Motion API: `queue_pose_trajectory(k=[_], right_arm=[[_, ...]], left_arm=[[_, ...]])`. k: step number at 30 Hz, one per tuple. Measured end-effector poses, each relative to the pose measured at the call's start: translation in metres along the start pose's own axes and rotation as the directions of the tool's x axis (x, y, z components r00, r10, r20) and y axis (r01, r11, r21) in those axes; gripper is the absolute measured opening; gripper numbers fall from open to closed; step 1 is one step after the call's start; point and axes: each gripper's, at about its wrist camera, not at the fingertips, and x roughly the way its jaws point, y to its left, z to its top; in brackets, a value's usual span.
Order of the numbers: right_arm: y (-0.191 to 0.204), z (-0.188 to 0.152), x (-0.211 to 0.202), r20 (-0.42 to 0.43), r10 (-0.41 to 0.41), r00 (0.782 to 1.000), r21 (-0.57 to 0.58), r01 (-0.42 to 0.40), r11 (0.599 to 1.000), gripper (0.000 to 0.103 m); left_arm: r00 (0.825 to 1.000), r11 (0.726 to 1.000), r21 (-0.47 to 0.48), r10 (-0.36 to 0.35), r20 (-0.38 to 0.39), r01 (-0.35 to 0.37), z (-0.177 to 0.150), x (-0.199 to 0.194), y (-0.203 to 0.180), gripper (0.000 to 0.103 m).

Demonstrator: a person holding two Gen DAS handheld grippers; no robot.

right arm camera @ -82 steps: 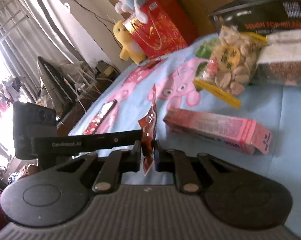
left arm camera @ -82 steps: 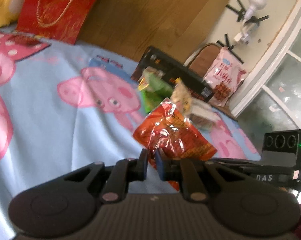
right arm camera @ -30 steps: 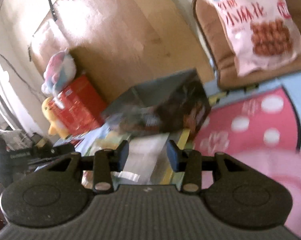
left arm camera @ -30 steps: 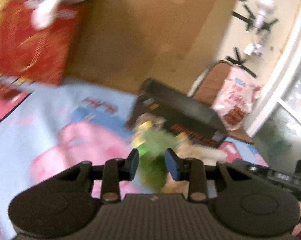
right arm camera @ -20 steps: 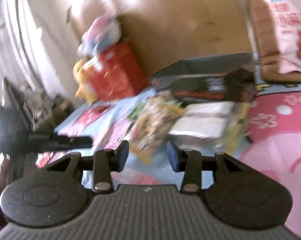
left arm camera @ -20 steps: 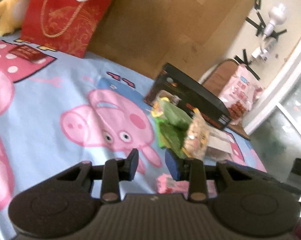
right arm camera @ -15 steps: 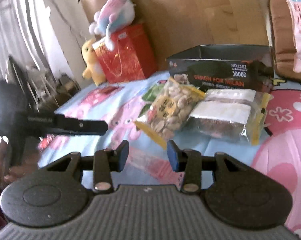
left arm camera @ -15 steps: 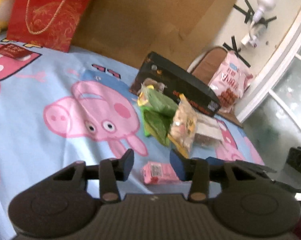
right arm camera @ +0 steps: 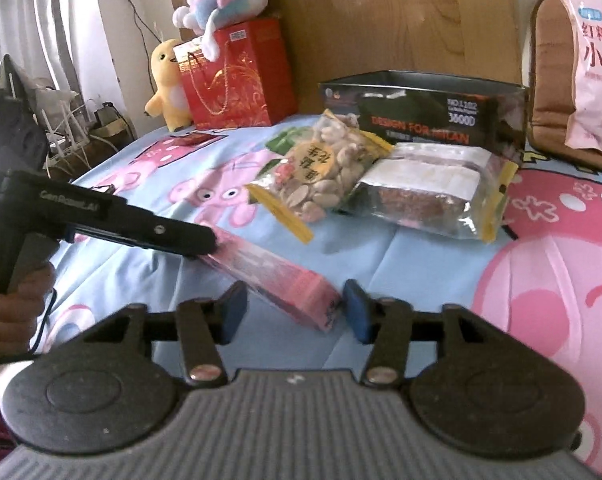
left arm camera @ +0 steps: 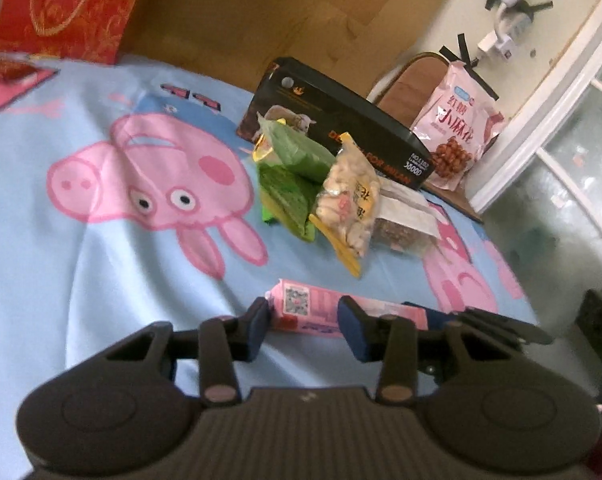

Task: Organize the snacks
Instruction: 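Carry the pink box with the left tool into the black tin box and release, then grasp the clear peanut bag with yellow label using the left tool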

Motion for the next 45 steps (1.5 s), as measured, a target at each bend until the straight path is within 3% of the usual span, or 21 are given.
queue_pose_trajectory(k=[7,13,19,24,27,29,32,35,37,42,45], right_arm=[[-0.003,0.016,-0.010,0.099,-0.031,0.995,-0.003,0.032,0.999,0.049],[-0.021,0.054,-0.005,0.200,-0.056,0.978,-0.013,0.060,0.998,0.049],[-0.050,0.099,0.022,0.257,-0.105,0.961,-0.003,0.109,0.994,0.049],[-0.080,0.123,0.052,0.218,-0.145,0.965,0.051,0.137,0.989,0.050],[-0.089,0.126,0.062,0.189,-0.183,0.965,0.060,0.175,0.983,0.053],[-0.094,0.125,0.056,0.212,-0.200,0.956,0.096,0.184,0.978,0.062],[-0.109,0.120,0.032,0.277,-0.237,0.931,0.195,0.187,0.963,0.062],[-0.125,0.109,0.012,0.295,-0.299,0.908,0.305,0.207,0.930,0.062],[-0.133,0.103,0.008,0.272,-0.311,0.911,0.367,0.201,0.908,0.062],[-0.127,0.081,0.000,0.247,-0.278,0.928,0.410,0.160,0.898,0.062],[-0.118,0.072,-0.006,0.240,-0.262,0.935,0.393,0.153,0.907,0.062]], left_arm=[[0.998,0.999,0.036,-0.017,0.061,0.015,0.023,-0.012,-0.015,0.039],[0.989,0.991,0.134,-0.017,0.148,-0.003,0.077,-0.006,-0.035,0.040],[0.981,0.988,0.154,-0.017,0.193,-0.013,0.140,0.027,-0.038,0.039],[0.986,0.989,0.143,0.005,0.169,-0.030,0.173,0.069,-0.033,0.039],[0.990,0.991,0.130,0.021,0.140,-0.039,0.179,0.090,-0.032,0.043],[0.988,0.990,0.126,0.039,0.152,-0.058,0.182,0.094,-0.031,0.046],[0.973,0.993,0.072,0.080,0.217,-0.097,0.186,0.087,-0.016,0.050],[0.955,0.979,0.021,0.191,0.226,-0.201,0.191,0.091,0.001,0.050],[0.951,0.969,0.005,0.240,0.192,-0.246,0.190,0.101,0.009,0.050],[0.984,0.987,0.014,0.158,0.086,-0.160,0.178,0.122,0.003,0.045],[0.980,0.983,0.049,0.173,0.098,-0.178,0.164,0.117,-0.014,0.050]])
